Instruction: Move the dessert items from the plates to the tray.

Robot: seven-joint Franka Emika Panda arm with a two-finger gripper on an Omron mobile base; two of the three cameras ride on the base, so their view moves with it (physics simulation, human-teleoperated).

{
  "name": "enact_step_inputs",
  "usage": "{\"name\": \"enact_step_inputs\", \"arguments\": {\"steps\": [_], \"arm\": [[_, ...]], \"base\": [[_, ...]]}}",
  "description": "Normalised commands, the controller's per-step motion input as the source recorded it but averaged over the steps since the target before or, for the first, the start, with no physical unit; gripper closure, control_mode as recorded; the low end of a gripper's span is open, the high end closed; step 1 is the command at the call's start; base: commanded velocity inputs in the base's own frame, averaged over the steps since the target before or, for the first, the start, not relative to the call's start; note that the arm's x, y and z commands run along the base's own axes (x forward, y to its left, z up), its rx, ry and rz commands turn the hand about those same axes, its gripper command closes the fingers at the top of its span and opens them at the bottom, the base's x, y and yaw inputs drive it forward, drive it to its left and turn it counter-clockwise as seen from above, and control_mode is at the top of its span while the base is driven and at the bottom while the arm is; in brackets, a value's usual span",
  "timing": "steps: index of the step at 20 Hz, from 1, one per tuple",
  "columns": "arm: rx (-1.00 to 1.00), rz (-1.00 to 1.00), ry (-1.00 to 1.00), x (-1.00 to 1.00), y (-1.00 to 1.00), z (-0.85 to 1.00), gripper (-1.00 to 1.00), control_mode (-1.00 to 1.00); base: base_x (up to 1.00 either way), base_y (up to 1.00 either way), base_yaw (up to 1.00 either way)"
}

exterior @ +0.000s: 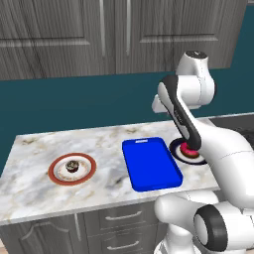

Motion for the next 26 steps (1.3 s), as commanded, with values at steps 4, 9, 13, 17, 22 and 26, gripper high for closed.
{"name": "enact_step_inputs", "arguments": {"steps": [4,9,13,17,22,26], "arm": [[0.0,0.0,0.0,0.0,-0.02,-0.1,-1.0,-1.0],[0.0,0.0,0.01,0.0,-0.28,-0.2,-1.0,-1.0],[0.0,0.0,0.01,0.0,-0.29,-0.28,-1.0,-1.0],[0.0,0.0,0.0,0.0,-0.19,-0.33,-1.0,-1.0],[0.0,0.0,0.0,0.0,-0.21,-0.35,-1.0,-1.0],[0.0,0.0,0.0,0.0,-0.26,-0.35,-1.0,-1.0]], "base": [[0.0,0.0,0.0],[0.0,0.0,0.0],[0.0,0.0,0.0],[0.0,0.0,0.0],[0.0,0.0,0.0],[0.0,0.0,0.0]]}}
